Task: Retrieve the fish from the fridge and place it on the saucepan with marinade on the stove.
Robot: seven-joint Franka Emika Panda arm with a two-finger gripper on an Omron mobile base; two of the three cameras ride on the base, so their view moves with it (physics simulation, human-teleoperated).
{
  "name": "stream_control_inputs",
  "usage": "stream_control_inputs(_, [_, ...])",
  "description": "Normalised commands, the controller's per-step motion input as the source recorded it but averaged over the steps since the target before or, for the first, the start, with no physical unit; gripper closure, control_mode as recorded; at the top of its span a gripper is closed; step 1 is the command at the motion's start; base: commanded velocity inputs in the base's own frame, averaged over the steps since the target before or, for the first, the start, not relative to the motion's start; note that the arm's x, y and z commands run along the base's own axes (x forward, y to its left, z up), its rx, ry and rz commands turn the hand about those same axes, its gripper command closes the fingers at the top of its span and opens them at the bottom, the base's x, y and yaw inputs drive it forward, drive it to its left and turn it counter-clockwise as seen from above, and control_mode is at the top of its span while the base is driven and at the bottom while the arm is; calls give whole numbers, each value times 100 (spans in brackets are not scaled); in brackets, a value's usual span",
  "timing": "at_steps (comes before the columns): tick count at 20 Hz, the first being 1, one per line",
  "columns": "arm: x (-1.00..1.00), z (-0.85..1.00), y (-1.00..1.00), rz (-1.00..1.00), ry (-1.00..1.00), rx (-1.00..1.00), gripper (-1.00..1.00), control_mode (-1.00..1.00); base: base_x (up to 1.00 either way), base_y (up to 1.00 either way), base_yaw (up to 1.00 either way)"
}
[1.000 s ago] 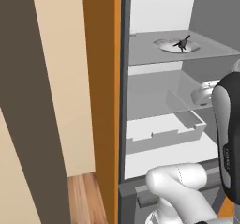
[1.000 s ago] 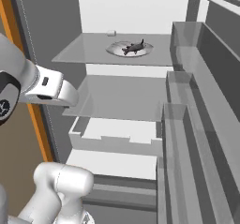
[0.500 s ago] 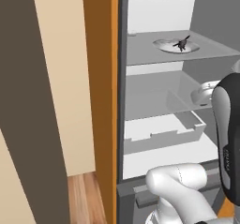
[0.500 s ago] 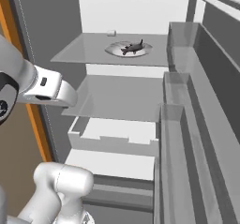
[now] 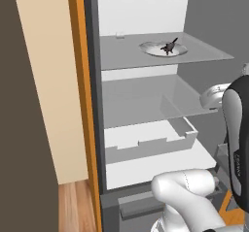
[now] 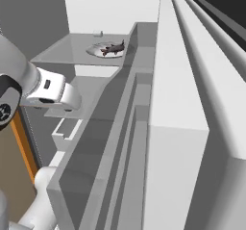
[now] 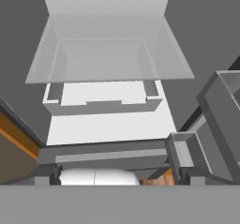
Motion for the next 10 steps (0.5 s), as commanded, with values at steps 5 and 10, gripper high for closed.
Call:
stream_control_inputs(5, [0, 0, 0, 0, 0, 0, -100, 100, -4, 0, -1])
stream_control_inputs(10, [0, 7, 3, 0, 1, 0, -100, -100, 0, 0, 0])
